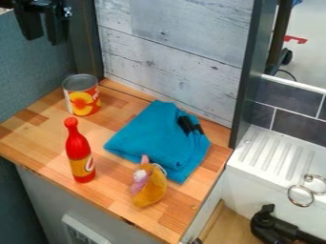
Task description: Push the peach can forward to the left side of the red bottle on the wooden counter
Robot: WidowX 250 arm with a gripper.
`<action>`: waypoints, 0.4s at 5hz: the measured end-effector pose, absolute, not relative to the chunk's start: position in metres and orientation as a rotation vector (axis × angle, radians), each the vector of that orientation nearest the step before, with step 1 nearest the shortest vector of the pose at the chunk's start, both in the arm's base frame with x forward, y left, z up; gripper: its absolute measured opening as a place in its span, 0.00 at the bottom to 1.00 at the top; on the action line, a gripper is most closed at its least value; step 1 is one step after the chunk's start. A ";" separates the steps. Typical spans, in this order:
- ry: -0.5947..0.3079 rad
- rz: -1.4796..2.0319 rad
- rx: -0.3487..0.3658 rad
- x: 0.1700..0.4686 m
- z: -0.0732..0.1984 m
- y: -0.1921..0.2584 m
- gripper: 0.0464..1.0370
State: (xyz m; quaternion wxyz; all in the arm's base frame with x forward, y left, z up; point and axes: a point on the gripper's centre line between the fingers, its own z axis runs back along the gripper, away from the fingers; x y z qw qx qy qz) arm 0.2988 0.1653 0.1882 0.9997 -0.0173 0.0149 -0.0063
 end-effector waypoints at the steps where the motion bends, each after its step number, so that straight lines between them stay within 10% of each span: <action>1: 0.058 -0.012 -0.053 0.299 0.178 0.165 0.96; 2: 0.034 -0.031 -0.014 0.319 0.153 0.172 0.96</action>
